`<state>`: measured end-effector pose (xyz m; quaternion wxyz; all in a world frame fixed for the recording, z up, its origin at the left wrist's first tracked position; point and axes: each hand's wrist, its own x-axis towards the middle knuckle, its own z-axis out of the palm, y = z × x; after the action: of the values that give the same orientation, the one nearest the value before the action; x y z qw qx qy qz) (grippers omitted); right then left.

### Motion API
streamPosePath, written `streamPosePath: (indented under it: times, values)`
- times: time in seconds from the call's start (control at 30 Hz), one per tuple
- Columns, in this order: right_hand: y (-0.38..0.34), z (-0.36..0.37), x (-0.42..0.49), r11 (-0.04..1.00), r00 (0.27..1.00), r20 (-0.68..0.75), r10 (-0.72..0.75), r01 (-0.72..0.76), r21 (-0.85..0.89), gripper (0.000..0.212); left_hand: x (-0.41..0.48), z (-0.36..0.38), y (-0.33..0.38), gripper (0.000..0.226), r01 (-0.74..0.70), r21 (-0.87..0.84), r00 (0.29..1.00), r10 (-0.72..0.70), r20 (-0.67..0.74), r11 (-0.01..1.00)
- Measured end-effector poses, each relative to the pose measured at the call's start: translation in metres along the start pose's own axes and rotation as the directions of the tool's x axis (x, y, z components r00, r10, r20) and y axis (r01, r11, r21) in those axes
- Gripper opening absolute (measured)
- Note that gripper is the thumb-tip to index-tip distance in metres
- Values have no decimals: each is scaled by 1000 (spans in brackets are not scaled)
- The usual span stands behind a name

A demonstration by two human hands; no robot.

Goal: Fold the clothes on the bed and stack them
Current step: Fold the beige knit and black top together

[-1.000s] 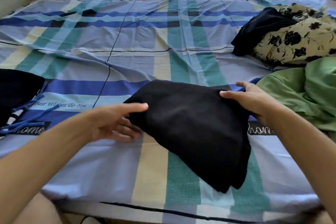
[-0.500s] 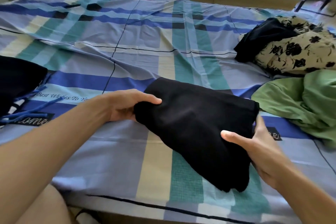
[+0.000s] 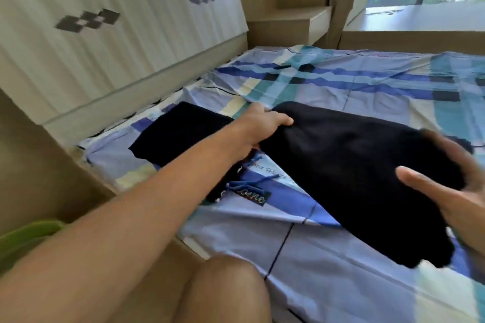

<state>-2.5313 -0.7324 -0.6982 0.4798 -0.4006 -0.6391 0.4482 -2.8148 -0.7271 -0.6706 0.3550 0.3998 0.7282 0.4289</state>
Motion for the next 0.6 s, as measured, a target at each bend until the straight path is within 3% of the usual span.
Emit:
streamPosePath:
  times: [0.03, 0.17, 0.27, 0.37, 0.5, 0.57, 0.6]
  values:
    - [0, 24, 15, 995, 998, 57, 12, -18, 102, 58, 6, -27, 1, 41, -7, 14, 997, 8, -81, 1000]
    - [-10, 135, 79, 976, 985, 171, -4, -33, 214, 65, 27, -138, 6, 11, -22, 12, 951, 25, -308, 1000]
    - [-16, 214, 110, 959, 976, 216, -6, -55, 277, 67, 50, -215, -4, 17, 11, -17, 903, -17, -430, 1000]
    - [1, 278, 118, 977, 956, 289, 47, -104, 185, 70, 68, -258, -39, 28, 144, 2, 884, -127, -449, 990]
    - [40, 309, 99, 983, 887, 424, 183, -174, -60, 74, 75, -264, -123, 24, 381, 99, 867, -318, -384, 919]
    - [45, 309, 101, 975, 886, 407, 221, -192, -112, 81, 82, -263, -143, 35, 378, 133, 856, -291, -427, 916]
    - [42, 308, 107, 966, 893, 379, 241, -185, -179, 87, 88, -266, -145, 44, 338, 234, 854, -192, -484, 912]
